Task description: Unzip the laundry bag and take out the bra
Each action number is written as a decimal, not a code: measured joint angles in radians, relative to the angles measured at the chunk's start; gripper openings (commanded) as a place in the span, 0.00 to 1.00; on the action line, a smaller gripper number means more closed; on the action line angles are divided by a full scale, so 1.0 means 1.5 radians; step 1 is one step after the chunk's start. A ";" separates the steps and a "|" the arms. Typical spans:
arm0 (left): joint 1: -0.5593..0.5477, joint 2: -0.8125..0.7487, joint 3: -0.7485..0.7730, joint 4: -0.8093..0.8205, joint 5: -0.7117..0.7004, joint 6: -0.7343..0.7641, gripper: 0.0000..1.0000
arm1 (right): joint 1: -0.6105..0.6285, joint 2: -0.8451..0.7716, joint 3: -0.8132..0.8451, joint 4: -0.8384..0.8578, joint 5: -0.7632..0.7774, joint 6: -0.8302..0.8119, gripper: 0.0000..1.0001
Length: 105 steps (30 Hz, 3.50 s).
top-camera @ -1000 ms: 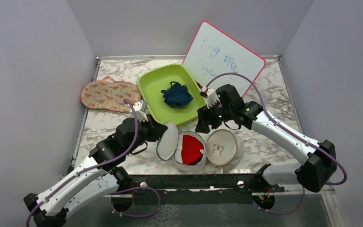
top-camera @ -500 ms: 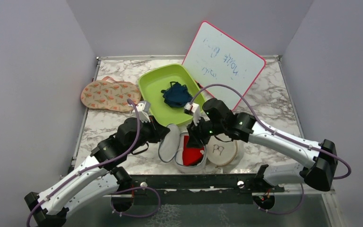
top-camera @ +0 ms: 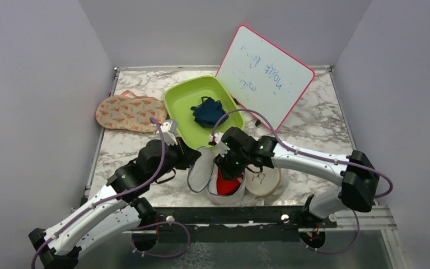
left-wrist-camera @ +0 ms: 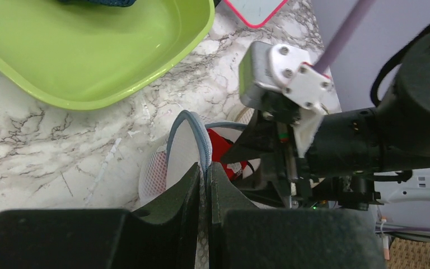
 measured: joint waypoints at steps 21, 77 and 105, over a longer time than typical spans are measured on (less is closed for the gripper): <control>0.000 0.000 0.000 0.008 0.003 -0.001 0.00 | 0.000 0.093 0.037 -0.062 0.170 0.062 0.76; 0.000 0.039 -0.020 0.094 0.081 0.033 0.00 | 0.000 0.063 0.073 -0.070 0.114 0.187 0.07; 0.001 0.108 0.056 -0.151 -0.171 0.071 0.58 | 0.000 -0.033 -0.050 0.080 0.046 0.120 0.08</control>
